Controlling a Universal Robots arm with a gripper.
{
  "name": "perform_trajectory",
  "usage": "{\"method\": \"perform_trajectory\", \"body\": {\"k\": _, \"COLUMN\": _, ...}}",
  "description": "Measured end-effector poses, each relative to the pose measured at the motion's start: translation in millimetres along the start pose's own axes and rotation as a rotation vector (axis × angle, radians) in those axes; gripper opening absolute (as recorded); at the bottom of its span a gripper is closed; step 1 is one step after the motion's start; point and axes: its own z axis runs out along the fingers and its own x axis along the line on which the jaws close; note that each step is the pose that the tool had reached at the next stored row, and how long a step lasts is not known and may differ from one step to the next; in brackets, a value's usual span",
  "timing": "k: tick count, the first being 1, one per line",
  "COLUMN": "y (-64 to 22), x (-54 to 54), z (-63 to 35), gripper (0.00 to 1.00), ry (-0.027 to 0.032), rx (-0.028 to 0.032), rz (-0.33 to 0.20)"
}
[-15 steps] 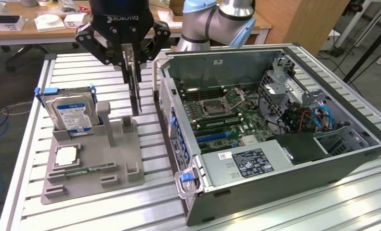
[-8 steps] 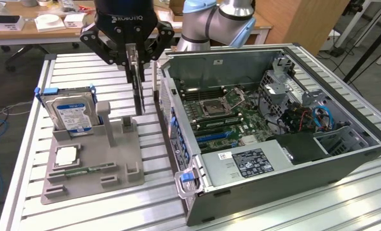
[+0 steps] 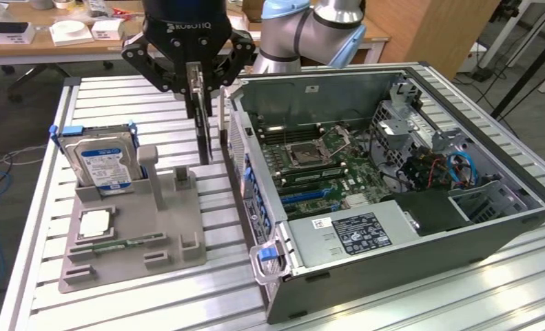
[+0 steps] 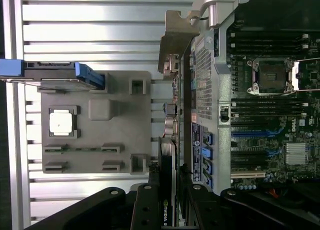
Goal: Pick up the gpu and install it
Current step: 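Pick up the gpu and move the gpu toward the slot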
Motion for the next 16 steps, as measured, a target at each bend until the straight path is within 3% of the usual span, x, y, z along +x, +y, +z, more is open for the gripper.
{"method": "perform_trajectory", "body": {"k": 16, "y": 0.2, "x": -8.1, "z": 0.4, "gripper": 0.26, "ry": 0.0, "rx": 0.0001, "rz": 0.0}}
